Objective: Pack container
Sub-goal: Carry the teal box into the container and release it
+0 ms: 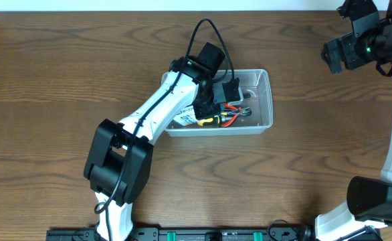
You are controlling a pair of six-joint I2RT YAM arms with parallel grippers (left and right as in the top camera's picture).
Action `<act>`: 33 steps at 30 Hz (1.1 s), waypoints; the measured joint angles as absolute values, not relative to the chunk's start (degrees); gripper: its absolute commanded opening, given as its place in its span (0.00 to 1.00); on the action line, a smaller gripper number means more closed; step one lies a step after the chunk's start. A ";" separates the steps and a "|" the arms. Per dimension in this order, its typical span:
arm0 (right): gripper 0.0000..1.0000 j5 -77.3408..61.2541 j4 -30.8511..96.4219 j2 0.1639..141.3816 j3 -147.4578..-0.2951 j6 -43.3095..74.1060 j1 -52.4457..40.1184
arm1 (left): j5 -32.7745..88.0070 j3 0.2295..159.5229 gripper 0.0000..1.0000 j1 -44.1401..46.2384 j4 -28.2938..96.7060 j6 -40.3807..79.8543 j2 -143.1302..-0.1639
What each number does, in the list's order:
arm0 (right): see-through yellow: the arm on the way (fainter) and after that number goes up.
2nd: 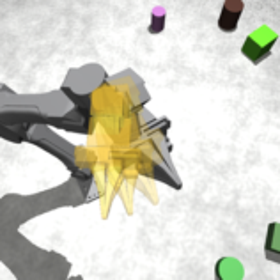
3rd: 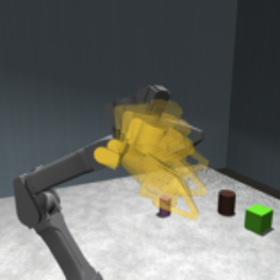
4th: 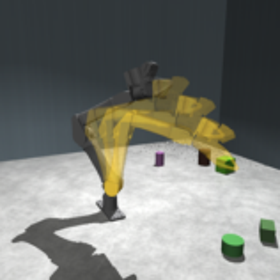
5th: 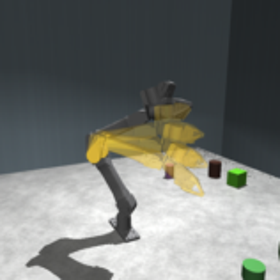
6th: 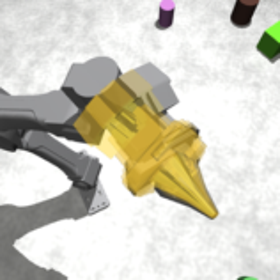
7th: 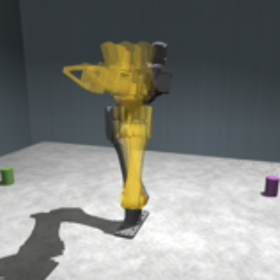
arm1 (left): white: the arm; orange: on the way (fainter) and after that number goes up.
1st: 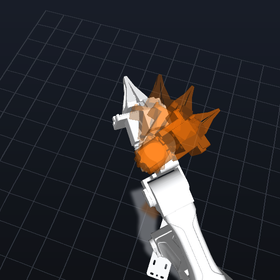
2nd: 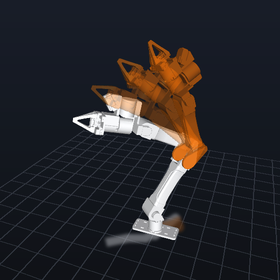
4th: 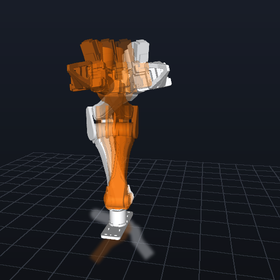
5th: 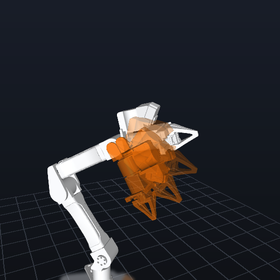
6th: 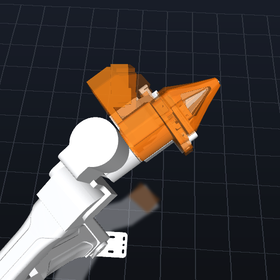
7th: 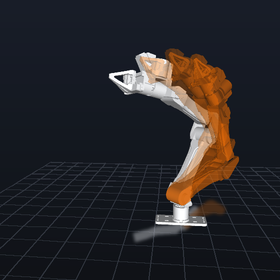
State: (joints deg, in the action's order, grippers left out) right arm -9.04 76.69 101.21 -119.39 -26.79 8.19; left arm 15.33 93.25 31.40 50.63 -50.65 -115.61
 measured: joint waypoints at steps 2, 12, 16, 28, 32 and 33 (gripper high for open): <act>0.99 -9.04 76.69 101.21 -119.39 -26.79 8.19 | 13.61 93.25 0.23 31.40 50.48 -50.63 -115.61; 0.99 -9.04 76.69 101.21 -119.39 -26.79 8.19 | 5.89 93.25 0.25 31.40 45.95 -49.34 -115.37; 0.99 -9.04 76.69 101.21 -119.39 -26.79 8.19 | 4.91 93.25 0.29 31.40 44.18 -49.25 -114.26; 0.99 -9.04 76.69 101.21 -119.39 -26.79 8.19 | 4.08 93.25 0.29 31.40 43.83 -49.28 -112.20; 0.99 -9.04 76.69 101.21 -119.39 -26.79 8.19 | 3.92 93.25 0.30 31.40 43.70 -49.28 -112.20; 0.99 -9.04 76.69 101.21 -119.39 -26.79 8.19 | 3.70 93.25 0.29 31.40 43.55 -49.28 -112.20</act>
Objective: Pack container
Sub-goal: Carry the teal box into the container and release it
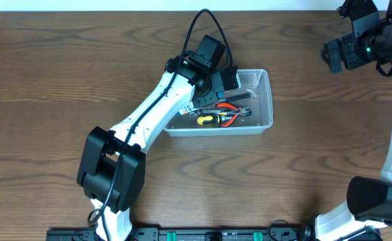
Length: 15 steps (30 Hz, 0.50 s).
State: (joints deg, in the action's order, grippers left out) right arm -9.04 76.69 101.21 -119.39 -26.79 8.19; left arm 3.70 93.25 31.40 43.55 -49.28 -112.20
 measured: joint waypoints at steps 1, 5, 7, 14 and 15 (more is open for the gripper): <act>0.99 -9.04 76.69 101.21 -119.39 -26.79 8.19 | 3.29 93.25 0.29 31.40 43.40 -49.28 -112.20; 0.99 -9.04 76.71 101.21 -119.39 -26.79 8.19 | 0.97 93.25 0.30 31.40 42.41 -49.28 -112.20; 0.99 -9.04 76.71 101.21 -119.39 -26.79 8.19 | -0.12 93.25 0.33 31.40 41.65 -49.28 -112.20; 0.99 -9.89 77.67 101.21 -119.39 -26.79 8.19 | -1.78 93.25 0.68 31.24 39.59 -44.80 -110.85; 0.99 -10.41 77.80 101.21 -119.39 -26.79 8.19 | -1.89 93.25 0.77 31.11 39.64 -43.13 -110.19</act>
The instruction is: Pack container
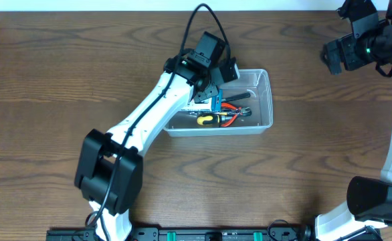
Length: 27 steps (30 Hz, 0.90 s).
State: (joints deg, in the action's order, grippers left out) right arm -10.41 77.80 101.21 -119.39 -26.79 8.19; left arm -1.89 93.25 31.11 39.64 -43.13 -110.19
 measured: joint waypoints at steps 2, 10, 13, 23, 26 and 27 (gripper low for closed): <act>0.99 -12.25 77.28 101.21 -119.39 -26.79 8.19 | -1.91 93.25 0.86 30.50 39.88 -38.15 -108.25; 0.99 -13.63 63.42 101.49 -119.17 -19.03 8.19 | -1.93 93.25 0.98 19.03 41.98 -16.49 -96.77; 0.99 -11.70 62.39 102.78 -119.17 -16.14 8.19 | -1.98 93.25 0.98 11.42 41.76 -11.55 -93.47; 0.99 -4.97 66.92 115.70 -118.50 -6.20 7.35 | -2.37 93.25 0.98 -4.56 46.44 -6.57 -91.15; 0.99 -3.46 68.45 115.66 -118.30 -4.69 6.72 | -2.37 92.77 0.98 -5.26 47.51 -5.72 -90.17; 0.99 -3.05 68.79 115.31 -118.30 -4.34 6.63 | -2.35 92.12 0.98 -5.19 47.37 -5.50 -89.34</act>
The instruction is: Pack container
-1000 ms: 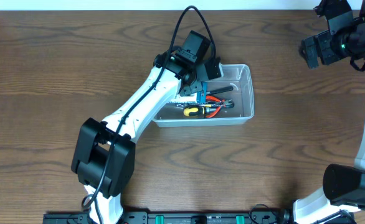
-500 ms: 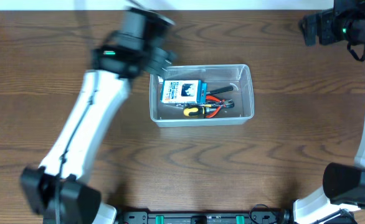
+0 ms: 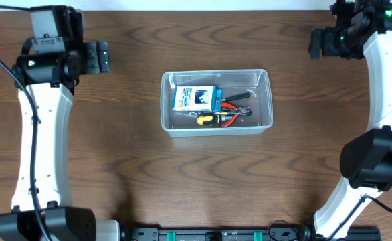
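Observation:
A clear plastic container [image 3: 266, 100] stands in the middle of the table. Inside it lie a blue box [image 3: 196, 98] at the left, red-handled pliers [image 3: 235, 106] to its right, and a yellow and black screwdriver [image 3: 208, 120] along the front. My left gripper [image 3: 104, 57] hangs at the far left, well away from the container, with nothing in it. My right gripper [image 3: 314, 44] is at the far right corner, also holding nothing. From above, neither gripper's finger gap can be made out.
The brown wooden table [image 3: 196, 181] carries only the container. Both white arms run along the left and right edges. A black rail lies along the front edge.
My left arm has left the container and now stands at the far left corner. The blue box lies flat and uncovered in the container. The right gripper sits slightly further left and back.
My left gripper was first down inside the container over the tools. It then stood at the container's back left, and the blue box showed beneath it at the last earlier moment. Now the box lies in the container and the arm is withdrawn.

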You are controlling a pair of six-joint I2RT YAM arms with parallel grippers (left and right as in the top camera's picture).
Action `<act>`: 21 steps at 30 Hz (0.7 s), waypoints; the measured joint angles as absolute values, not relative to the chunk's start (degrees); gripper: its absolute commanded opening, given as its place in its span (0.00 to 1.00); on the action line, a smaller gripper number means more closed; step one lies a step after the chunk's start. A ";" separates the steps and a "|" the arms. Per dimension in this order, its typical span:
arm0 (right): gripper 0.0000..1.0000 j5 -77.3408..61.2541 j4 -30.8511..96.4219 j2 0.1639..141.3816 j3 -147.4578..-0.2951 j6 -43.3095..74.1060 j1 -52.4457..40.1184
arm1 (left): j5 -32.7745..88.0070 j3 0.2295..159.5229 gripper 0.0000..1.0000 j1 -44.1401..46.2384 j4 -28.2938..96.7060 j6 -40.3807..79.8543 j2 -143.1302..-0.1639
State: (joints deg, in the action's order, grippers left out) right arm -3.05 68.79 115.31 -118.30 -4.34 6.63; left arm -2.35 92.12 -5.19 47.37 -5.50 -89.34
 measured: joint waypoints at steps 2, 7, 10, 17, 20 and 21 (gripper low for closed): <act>0.99 -2.63 70.00 114.59 -118.30 -3.88 6.42 | -2.33 90.21 0.98 -5.02 47.40 -5.04 -86.96; 0.99 -1.80 73.71 111.92 -118.28 -3.29 6.39 | -2.33 82.24 0.98 -4.36 44.23 -4.14 -77.28; 0.99 -1.61 72.97 108.51 -115.70 -3.16 6.39 | -2.31 75.50 0.98 -3.62 41.25 -4.05 -69.45; 0.99 -1.32 60.40 88.84 -89.86 -3.05 6.39 | -2.31 59.57 0.98 0.73 38.37 -6.00 -50.02; 0.99 -0.73 54.37 76.05 -74.32 -2.92 6.39 | -2.35 52.75 0.98 1.98 38.41 -6.44 -41.45; 0.99 -0.49 53.08 71.79 -70.06 -2.90 6.39 | -2.33 50.59 0.98 2.37 38.79 -6.46 -38.74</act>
